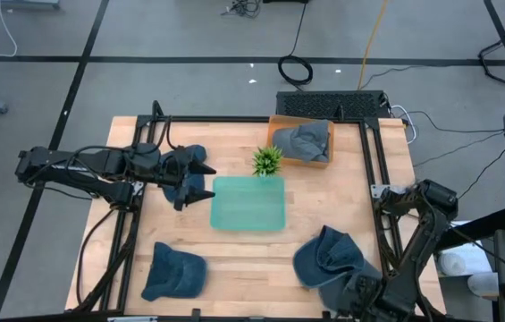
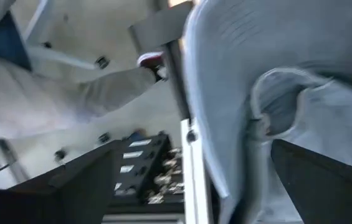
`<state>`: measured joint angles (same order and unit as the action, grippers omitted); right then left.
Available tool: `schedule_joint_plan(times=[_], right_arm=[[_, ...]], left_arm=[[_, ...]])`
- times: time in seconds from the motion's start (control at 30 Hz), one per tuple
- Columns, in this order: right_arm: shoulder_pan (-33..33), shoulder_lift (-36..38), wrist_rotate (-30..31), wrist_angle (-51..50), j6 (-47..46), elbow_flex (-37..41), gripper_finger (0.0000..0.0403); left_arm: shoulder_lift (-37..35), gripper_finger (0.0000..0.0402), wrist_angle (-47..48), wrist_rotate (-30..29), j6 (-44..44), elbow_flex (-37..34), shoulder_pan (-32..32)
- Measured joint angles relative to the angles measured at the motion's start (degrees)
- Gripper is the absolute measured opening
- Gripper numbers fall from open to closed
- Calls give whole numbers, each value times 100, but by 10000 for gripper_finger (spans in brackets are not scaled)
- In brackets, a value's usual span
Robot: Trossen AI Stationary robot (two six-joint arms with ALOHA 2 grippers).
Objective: Pick & Place hat
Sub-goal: Put the gray cap into the orange bin
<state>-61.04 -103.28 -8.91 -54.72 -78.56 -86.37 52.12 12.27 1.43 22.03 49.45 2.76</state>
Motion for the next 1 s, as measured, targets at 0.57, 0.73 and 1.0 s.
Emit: schedule_joint_plan(times=[0.57, 0.73, 1.0], right_arm=[[-20, -7, 608, 568, 118, 688, 396], [-20, -7, 595, 926, 122, 1005, 396], [-20, -7, 575, 952, 131, 1308, 353]], left_arm=[[0, 395, 51, 7, 76, 0, 125], [0, 395, 187, 7, 77, 0, 125], [0, 395, 221, 7, 75, 0, 123]])
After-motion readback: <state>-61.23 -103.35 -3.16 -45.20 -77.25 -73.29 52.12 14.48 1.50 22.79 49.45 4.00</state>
